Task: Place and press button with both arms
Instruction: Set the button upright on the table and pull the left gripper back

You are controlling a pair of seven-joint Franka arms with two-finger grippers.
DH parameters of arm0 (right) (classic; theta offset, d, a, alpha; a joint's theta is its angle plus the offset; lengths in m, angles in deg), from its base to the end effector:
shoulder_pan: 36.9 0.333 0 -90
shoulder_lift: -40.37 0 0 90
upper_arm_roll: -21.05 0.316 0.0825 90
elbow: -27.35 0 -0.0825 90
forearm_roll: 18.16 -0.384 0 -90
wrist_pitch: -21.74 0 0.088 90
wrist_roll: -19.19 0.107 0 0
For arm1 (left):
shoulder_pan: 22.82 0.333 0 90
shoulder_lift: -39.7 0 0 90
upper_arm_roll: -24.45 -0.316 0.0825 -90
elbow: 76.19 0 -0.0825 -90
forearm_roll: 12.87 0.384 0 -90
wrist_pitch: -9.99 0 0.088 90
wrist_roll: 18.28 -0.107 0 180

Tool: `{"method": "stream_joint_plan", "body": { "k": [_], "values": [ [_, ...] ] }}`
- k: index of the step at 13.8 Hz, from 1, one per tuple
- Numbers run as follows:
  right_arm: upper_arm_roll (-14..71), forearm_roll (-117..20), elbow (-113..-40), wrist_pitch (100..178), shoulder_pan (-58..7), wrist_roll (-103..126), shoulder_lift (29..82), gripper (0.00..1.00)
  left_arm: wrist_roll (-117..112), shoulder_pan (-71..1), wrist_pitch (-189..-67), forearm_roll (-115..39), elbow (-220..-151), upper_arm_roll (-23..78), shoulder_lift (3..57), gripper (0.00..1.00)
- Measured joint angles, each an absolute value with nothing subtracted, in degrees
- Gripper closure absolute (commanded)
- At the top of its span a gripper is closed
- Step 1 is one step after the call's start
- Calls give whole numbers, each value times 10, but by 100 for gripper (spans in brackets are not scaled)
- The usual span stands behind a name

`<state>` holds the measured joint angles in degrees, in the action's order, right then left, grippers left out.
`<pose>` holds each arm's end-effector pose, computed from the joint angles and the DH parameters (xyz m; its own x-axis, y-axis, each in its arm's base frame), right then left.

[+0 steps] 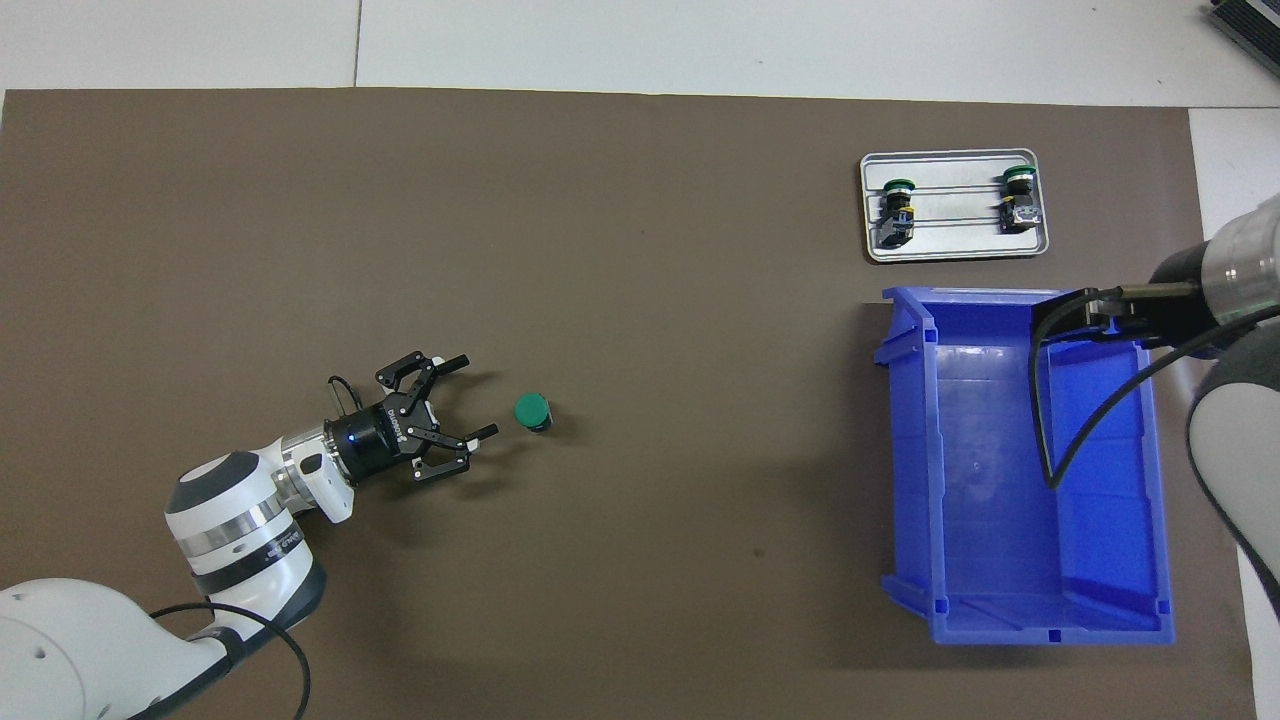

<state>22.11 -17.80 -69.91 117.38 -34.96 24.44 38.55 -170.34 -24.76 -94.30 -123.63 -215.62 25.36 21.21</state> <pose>0.5502 0.0284 0.5905 0.9992 -0.0386 0.0041 -0.0387 -0.9992 0.0065 0.4638 -0.1002 0.1895 0.1540 -0.0404 0.9872 -0.9177 -0.3762 0.1277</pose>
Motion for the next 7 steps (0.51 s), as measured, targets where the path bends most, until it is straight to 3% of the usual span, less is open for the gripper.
{"method": "stream_joint_plan", "body": {
  "k": [3,7],
  "values": [
    [221,-178,-699,1174,-350,244,386,0,-1621,-223,-981,-1206,-2115,251,218,0],
    [221,-178,-699,1174,-350,244,386,0,-1431,-222,-1083,-1121,-2004,254,228,0]
  ]
}}
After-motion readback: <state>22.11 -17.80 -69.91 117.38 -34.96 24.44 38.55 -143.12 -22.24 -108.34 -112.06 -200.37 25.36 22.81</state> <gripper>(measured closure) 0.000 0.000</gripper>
